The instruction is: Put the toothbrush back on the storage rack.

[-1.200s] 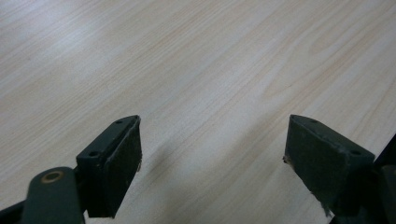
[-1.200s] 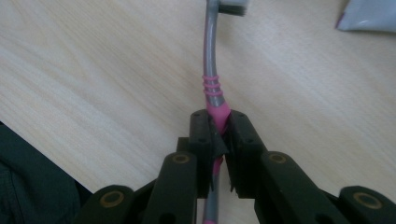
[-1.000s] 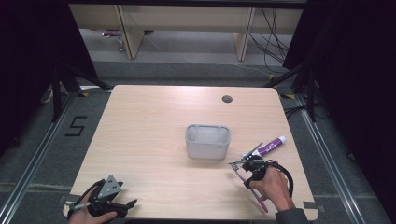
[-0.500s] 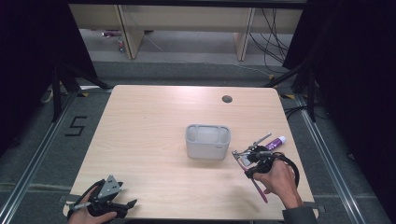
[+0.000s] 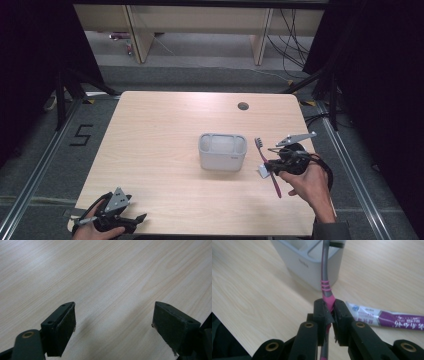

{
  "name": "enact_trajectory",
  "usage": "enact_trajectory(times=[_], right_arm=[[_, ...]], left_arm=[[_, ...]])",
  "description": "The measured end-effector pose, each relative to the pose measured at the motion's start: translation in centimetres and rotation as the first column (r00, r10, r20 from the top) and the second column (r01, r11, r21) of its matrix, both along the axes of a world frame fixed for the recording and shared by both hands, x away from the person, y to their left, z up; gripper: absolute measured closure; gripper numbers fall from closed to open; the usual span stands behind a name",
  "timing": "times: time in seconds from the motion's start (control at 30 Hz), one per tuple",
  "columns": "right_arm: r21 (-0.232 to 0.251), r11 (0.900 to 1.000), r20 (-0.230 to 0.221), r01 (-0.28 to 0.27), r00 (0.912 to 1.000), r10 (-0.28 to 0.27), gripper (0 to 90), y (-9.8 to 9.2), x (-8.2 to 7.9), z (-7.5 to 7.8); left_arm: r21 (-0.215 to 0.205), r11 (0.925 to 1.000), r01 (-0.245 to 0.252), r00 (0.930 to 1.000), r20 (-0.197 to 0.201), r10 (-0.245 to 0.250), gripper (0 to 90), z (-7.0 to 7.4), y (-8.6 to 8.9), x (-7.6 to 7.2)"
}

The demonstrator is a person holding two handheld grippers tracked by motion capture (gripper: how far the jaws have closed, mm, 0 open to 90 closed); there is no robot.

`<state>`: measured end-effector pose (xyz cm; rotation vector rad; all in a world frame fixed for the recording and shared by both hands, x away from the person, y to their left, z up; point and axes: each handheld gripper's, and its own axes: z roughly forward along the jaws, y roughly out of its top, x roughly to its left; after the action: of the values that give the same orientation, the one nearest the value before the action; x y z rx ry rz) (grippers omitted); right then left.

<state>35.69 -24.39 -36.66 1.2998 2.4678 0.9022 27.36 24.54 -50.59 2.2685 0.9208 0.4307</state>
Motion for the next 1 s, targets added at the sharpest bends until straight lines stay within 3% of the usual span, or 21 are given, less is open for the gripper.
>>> enact_trajectory(times=[0.1, 0.13, 0.17, 0.2, 0.33, 0.37, 0.4, 0.53, 0.57, 0.63, 0.7, 0.73, 0.77, 0.87, 0.9, 0.93, 1.0], right_arm=[[0.037, 0.999, 0.091, -0.015, 0.9958, 0.012, 81.6, -0.3, 0.5, 0.2], [0.067, 0.998, 0.112, 0.001, 0.9936, -0.009, 81.5, -0.4, 0.5, 0.3], [0.077, 0.997, 0.082, 0.021, 0.9962, -0.028, 81.6, -0.4, 0.4, 0.6], [0.086, 0.996, 0.114, 0.016, 0.9931, -0.026, 81.6, -0.5, 0.6, 0.6], [0.131, 0.991, 0.148, 0.022, 0.9881, -0.042, 81.6, -0.6, 1.0, 0.7], [0.164, 0.986, 0.137, 0.035, 0.9888, -0.058, 81.6, -0.4, 1.0, 0.8], [0.151, 0.988, 0.169, 0.027, 0.9842, -0.052, 81.6, -0.6, 1.2, 0.8], [0.193, 0.981, 0.178, 0.032, 0.9817, -0.067, 81.6, -0.4, 1.5, 1.2], [0.183, 0.983, 0.205, 0.026, 0.9767, -0.064, 81.5, -0.5, 1.7, 1.3], [0.240, 0.970, 0.226, 0.023, 0.9710, -0.079, 81.5, -0.3, 1.8, 1.6], [0.251, 0.968, 0.260, 0.014, 0.9621, -0.081, 81.6, -0.3, 2.1, 1.6], [0.271, 0.962, 0.256, 0.011, 0.9630, -0.084, 81.5, -0.3, 2.3, 1.7], [0.277, 0.961, 0.274, 0.021, 0.9565, -0.100, 81.6, -0.2, 2.3, 1.7], [0.284, 0.959, 0.272, 0.011, 0.9578, -0.092, 81.6, 0.0, 2.8, 2.1], [0.282, 0.959, 0.291, 0.009, 0.9522, -0.094, 81.5, 0.1, 2.9, 2.2], [0.289, 0.957, 0.284, 0.006, 0.9546, -0.091, 81.6, 0.3, 3.1, 2.5], [0.290, 0.957, 0.297, 0.008, 0.9497, -0.098, 81.6, 0.7, 3.4, 2.8]], left_arm=[[0.000, 1.0000, 0.007, 1.0000, -0.006, -0.007, 18.1, 0.1, 0.0, 0.0], [0.006, 0.9999, 0.013, 0.9999, -0.007, -0.013, 18.1, 0.1, 0.1, 0.0], [0.007, 0.9999, 0.015, 0.9999, -0.007, -0.015, 18.1, 0.1, 0.1, 0.0], [0.011, 0.9997, 0.020, 0.9998, -0.007, -0.020, 18.1, 0.1, 0.1, 0.0], [0.011, 0.9998, 0.019, 0.9998, -0.004, -0.019, 18.1, 0.1, 0.1, 0.0], [0.011, 0.9997, 0.019, 0.9998, -0.004, -0.019, 18.1, 0.2, 0.1, 0.0], [0.007, 0.9998, 0.017, 0.9998, -0.003, -0.017, 18.1, 0.1, 0.1, 0.0], [-0.003, 1.0000, 0.007, 1.0000, 0.000, -0.007, 18.1, 0.1, 0.0, -0.1], [0.009, 0.9998, 0.020, 0.9998, -0.004, -0.020, 18.1, 0.2, 0.1, 0.0], [0.013, 0.9996, 0.026, 0.9997, -0.005, -0.026, 18.1, 0.2, 0.0, 0.0], [-0.002, 0.9999, 0.017, 0.9999, -0.003, -0.017, 18.1, 0.1, -0.1, -0.1], [-0.005, 0.9999, 0.016, 0.9999, -0.002, -0.016, 18.1, 0.1, -0.1, -0.1], [0.012, 0.9995, 0.028, 0.9996, -0.005, -0.028, 18.1, 0.2, 0.0, -0.1], [-0.009, 0.9999, 0.010, 0.9999, 0.001, -0.010, 18.1, 0.1, -0.1, -0.1], [0.024, 0.9991, 0.035, 0.9994, -0.007, -0.035, 18.0, 0.2, 0.1, 0.0], [0.011, 0.9995, 0.029, 0.9996, -0.007, -0.029, 18.0, 0.1, 0.0, 0.0], [-0.012, 0.9998, 0.015, 0.9999, -0.006, -0.015, 18.1, 0.0, -0.2, -0.1]])
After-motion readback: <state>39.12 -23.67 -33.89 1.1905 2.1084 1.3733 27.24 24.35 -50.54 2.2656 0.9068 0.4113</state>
